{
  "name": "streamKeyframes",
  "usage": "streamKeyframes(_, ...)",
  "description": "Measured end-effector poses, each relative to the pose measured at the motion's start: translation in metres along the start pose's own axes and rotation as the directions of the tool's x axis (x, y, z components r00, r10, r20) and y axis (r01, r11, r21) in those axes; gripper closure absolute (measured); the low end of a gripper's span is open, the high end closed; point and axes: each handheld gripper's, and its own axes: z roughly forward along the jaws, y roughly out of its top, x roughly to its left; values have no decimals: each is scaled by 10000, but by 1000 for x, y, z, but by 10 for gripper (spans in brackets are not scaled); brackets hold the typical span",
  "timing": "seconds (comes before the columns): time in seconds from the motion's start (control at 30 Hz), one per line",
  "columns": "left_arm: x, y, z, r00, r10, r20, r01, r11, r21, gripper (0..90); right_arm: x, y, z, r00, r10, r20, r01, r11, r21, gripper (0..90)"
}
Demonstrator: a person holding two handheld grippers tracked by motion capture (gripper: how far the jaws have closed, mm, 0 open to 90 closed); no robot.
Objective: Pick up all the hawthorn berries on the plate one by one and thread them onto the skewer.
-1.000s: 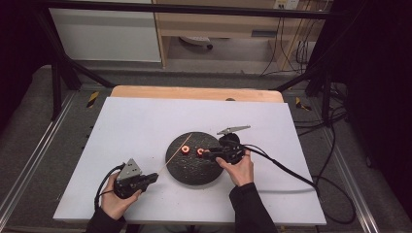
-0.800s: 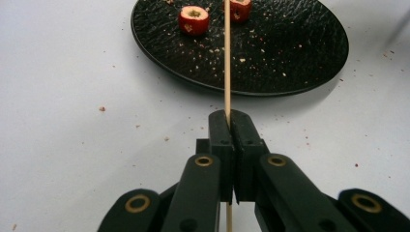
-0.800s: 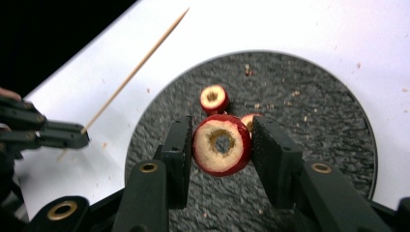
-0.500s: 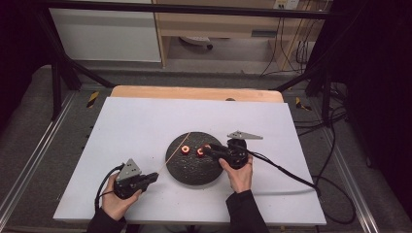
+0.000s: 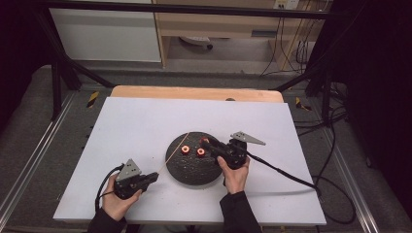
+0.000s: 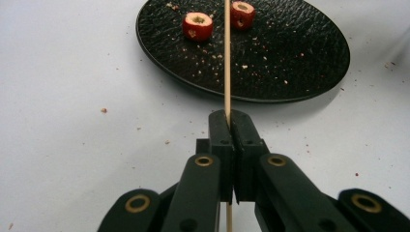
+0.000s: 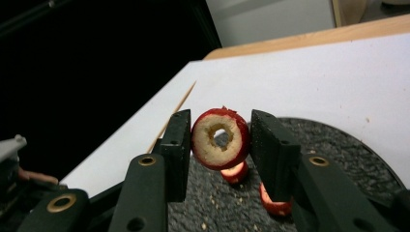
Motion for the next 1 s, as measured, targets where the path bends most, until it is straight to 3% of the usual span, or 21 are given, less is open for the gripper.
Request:
streamKeyframes(0.3, -2, 0, 1, 10000, -51, 7, 51, 10000, -83, 884, -2, 7, 3, 9994, 320, -136, -330, 9960, -828, 610)
streamKeyframes(0.67, -5, 0, 3, 10000, -85, 11, 86, 9998, -185, 884, -8, 10, 11, 9984, 567, -57, -569, 9880, -1436, 610)
streamKeyframes(1.0, -8, 1, 6, 9999, -149, 18, 149, 9997, -190, 884, -12, 11, 19, 9963, 862, -64, -856, 9740, -2098, 611)
